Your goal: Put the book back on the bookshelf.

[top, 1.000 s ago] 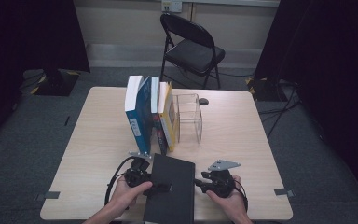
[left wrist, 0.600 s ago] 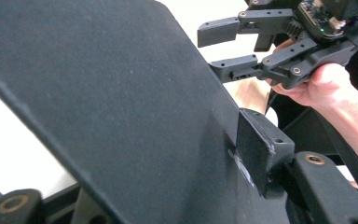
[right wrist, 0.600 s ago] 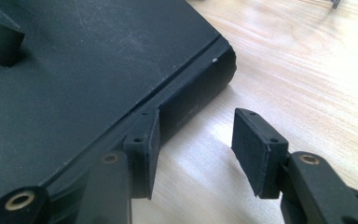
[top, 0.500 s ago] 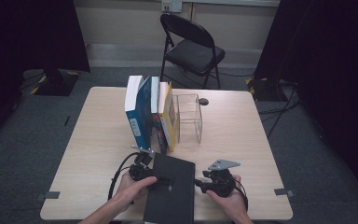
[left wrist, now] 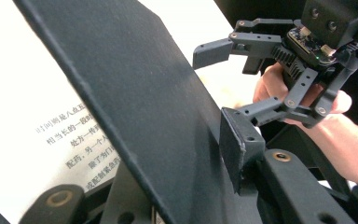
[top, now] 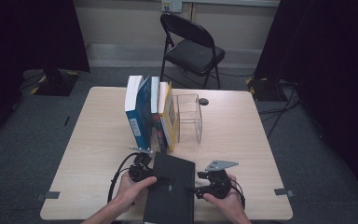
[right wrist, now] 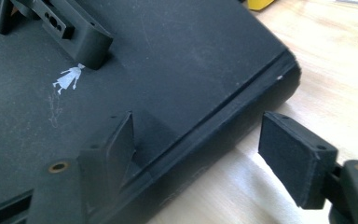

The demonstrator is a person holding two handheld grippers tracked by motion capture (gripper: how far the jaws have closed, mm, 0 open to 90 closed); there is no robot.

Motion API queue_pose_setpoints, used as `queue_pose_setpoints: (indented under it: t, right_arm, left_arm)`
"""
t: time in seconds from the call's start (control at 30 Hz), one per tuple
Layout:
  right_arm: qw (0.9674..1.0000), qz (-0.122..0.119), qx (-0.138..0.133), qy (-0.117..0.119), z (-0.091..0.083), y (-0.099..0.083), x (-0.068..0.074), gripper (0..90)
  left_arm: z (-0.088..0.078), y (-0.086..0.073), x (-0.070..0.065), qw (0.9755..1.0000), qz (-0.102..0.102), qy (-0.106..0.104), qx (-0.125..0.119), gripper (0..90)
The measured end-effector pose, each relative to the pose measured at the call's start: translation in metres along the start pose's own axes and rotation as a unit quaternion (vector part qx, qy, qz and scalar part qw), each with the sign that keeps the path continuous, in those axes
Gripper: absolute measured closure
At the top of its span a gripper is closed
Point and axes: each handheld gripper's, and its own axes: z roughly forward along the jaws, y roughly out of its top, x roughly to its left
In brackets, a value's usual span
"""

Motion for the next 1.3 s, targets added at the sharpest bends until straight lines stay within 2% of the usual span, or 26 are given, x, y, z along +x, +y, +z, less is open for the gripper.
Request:
queue_pose_setpoints:
  t: [0.07,0.2,0.43,0.57,0.73,0.87,0.97,1.07,1.17,1.2,1.27,1.3]
  right_arm:
    - [1.0,0.006,0.004,0.001,0.001,0.0,-0.001,19.7]
    - [0.9996,0.017,0.007,0.021,0.002,-0.002,-0.004,14.0]
    - [0.9986,0.03,0.0,0.044,0.001,-0.002,-0.008,9.5]
    - [0.9979,0.039,0.005,0.052,0.002,-0.002,-0.009,9.4]
    - [0.9965,0.042,0.006,0.072,0.002,0.0,-0.012,8.6]
    - [0.9939,0.06,0.01,0.092,0.004,0.001,-0.016,8.6]
    - [0.9922,0.065,0.01,0.106,0.005,0.002,-0.017,8.0]
    - [0.9903,0.076,0.009,0.116,0.005,0.002,-0.018,8.4]
    - [0.9893,0.083,0.012,0.12,0.004,0.004,-0.019,8.6]
    - [0.9893,0.083,0.012,0.119,0.003,0.005,-0.019,9.1]
    - [0.9897,0.082,-0.004,0.117,-0.004,0.008,-0.017,13.9]
    - [0.9896,0.081,-0.011,0.118,-0.006,0.009,-0.018,15.4]
  left_arm:
    - [-0.001,0.0,-0.003,1.0,0.004,0.005,-0.002,67.1]
    - [-0.003,-0.001,-0.007,0.9996,0.024,0.007,-0.013,67.0]
    - [-0.007,0.0,-0.022,0.9973,0.067,0.026,-0.02,67.3]
    - [-0.006,0.002,-0.024,0.9967,0.074,0.029,-0.016,67.3]
    - [-0.007,0.004,-0.029,0.9945,0.098,0.03,-0.018,67.4]
    - [-0.008,0.005,-0.033,0.9928,0.114,0.031,-0.016,67.5]
    - [-0.009,0.006,-0.037,0.9914,0.125,0.032,-0.021,68.1]
    - [-0.008,0.008,-0.037,0.9921,0.119,0.022,-0.031,70.1]
    - [-0.008,0.011,-0.04,0.9911,0.127,0.024,-0.033,71.7]
    - [-0.009,0.012,-0.043,0.9899,0.135,0.024,-0.035,71.7]
    - [-0.013,0.013,-0.048,0.9873,0.152,0.025,-0.041,72.6]
    - [-0.013,0.013,-0.048,0.9873,0.152,0.025,-0.041,73.1]
